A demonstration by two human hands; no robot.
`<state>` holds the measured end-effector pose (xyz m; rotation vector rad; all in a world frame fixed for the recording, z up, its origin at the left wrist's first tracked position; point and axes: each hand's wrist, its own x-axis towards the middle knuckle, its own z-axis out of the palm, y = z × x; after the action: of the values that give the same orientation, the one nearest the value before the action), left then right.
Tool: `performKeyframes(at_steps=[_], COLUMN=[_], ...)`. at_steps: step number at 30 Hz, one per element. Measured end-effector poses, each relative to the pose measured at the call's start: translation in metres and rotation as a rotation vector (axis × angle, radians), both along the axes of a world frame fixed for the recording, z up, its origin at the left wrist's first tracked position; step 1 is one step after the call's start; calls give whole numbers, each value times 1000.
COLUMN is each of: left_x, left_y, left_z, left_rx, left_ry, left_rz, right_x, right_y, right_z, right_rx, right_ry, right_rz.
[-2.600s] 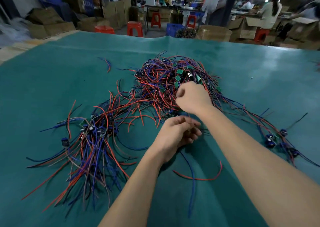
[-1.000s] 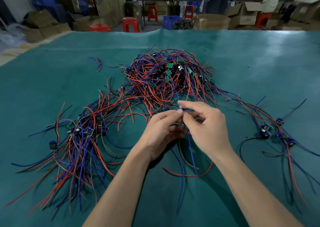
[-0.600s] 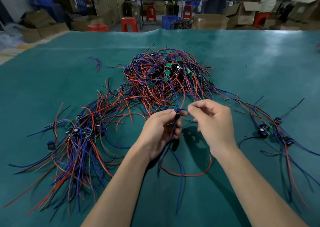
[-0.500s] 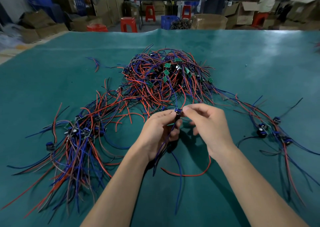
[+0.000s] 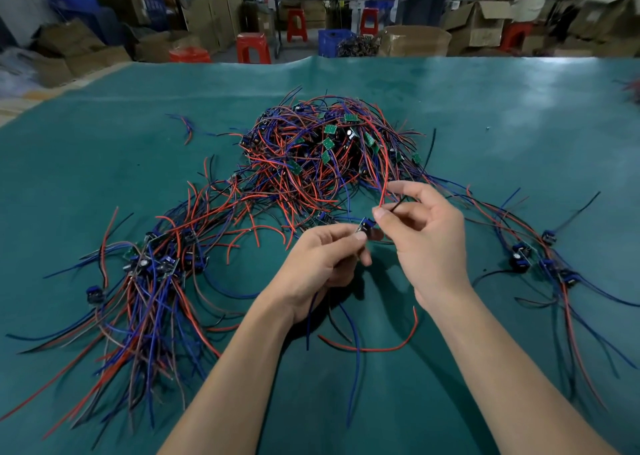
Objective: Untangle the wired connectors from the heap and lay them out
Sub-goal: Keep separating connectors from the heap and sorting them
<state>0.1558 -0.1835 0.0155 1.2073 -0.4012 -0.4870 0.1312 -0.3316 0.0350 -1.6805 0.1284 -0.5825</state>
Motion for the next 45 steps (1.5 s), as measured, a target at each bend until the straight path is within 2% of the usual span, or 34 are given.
performKeyframes(at_steps=[2,5,7,10,15,20,23,30,35,45], left_x=[1,4,6,6,3,3,3,1,-1,-1], left_y=[0,0,0,0,3,2,3,3,2,1], left_z=[-2,-4,-5,-4,0,-1,-1,2,3,4], left_rx=[-20,-86,-95,-90,-85,-38,-12,38,85,80], left_ry=[1,42,53,65,45,63,32,-6,-53,-45], left_rz=[20,95,121,132,29,35,0,-17,-20,17], right_x=[0,-1,0,2,0,-2,-2,1,4,8], right_y=[1,3,2,0,3,-2,-4,-13,-29,-67], right_z=[1,3,1,-2,2,8,9,9,12,8], right_rx=[-23,83,174,197,260,365,402,253,220,312], right_ry=[-33,-83,-76,49,205,192,166,99,-7,-131], right_rz=[39,115,77,-29,289,340,298,103,-86,-524])
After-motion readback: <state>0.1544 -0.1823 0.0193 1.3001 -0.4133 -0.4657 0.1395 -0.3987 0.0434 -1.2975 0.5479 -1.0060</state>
